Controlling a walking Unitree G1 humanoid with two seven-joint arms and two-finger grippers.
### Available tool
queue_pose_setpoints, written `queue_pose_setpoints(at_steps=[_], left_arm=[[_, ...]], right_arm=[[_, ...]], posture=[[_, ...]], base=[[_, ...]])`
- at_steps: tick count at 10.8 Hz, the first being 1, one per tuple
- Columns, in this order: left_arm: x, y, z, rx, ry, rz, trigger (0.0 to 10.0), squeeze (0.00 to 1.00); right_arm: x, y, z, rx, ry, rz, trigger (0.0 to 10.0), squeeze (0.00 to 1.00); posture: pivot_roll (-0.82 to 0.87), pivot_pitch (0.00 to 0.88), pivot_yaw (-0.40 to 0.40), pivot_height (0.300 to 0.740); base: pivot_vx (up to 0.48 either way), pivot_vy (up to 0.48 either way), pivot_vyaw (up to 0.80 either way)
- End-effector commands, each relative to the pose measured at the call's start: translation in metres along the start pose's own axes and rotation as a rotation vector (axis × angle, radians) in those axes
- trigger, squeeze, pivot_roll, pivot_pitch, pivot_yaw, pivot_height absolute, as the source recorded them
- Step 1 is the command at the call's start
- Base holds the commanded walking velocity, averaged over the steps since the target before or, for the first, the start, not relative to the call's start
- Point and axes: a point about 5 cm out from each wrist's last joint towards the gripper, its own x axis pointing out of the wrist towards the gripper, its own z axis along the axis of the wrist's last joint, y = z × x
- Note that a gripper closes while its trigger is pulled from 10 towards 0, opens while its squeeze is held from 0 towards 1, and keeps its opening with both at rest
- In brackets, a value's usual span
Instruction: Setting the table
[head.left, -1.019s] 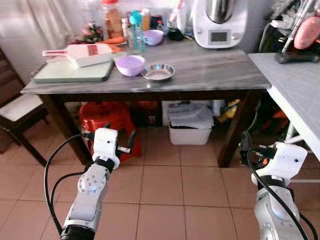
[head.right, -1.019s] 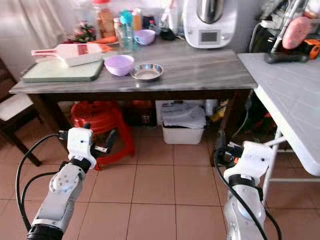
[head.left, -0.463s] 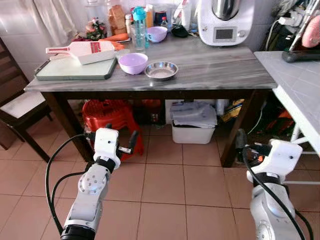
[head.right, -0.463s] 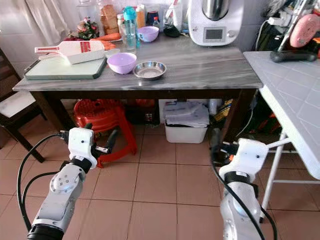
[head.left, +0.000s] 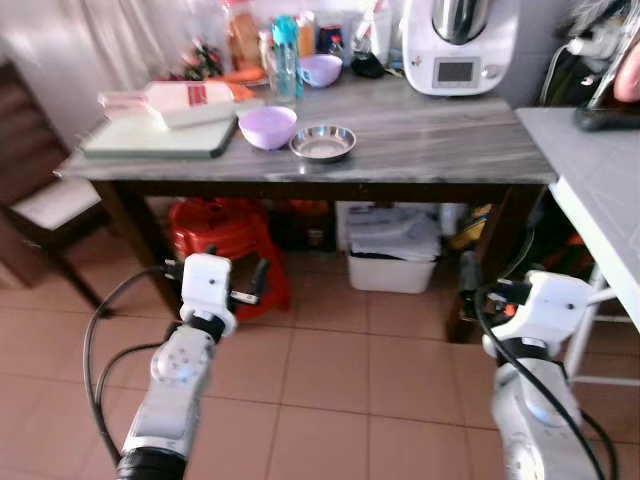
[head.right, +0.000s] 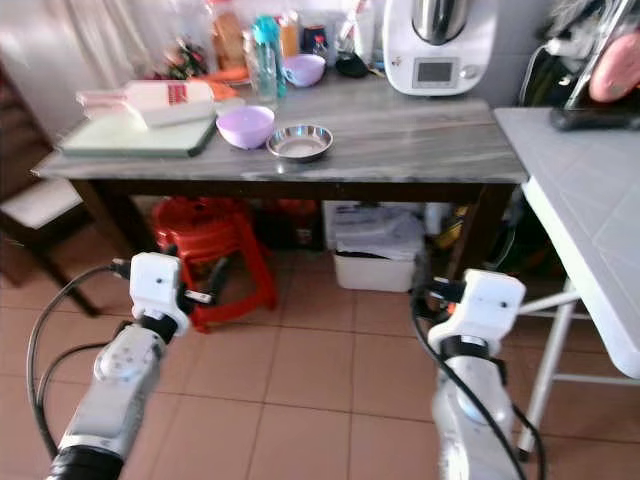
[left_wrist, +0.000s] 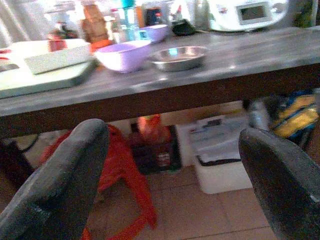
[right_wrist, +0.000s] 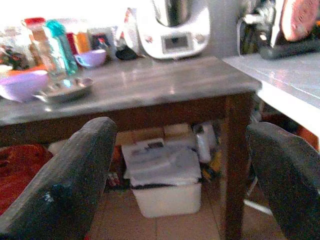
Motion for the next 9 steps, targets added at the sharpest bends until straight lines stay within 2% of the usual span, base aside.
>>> queue_pose_setpoints(at_steps=[1,9], left_arm=[[0.0003,0.0034,0.0007,0.015,0.003,-0.003,10.0,0.0],[0.0033,0.0027,0.0025,0.016,-0.002,-0.017,10.0,0.0]], right_arm=[[0.0018,0.0027,0.0023,0.008,-0.008,0.0,10.0,0.0],[0.0052,0.0021,0.0019,0.01,-0.01,-0.011,10.0,0.0]], posture=[[0.0,0.0,0.077,0.74],[0.0,0.0,0.081,0.74]], base=[[0.0,-0.322,0.0],[0.0,-0.32,0.0]])
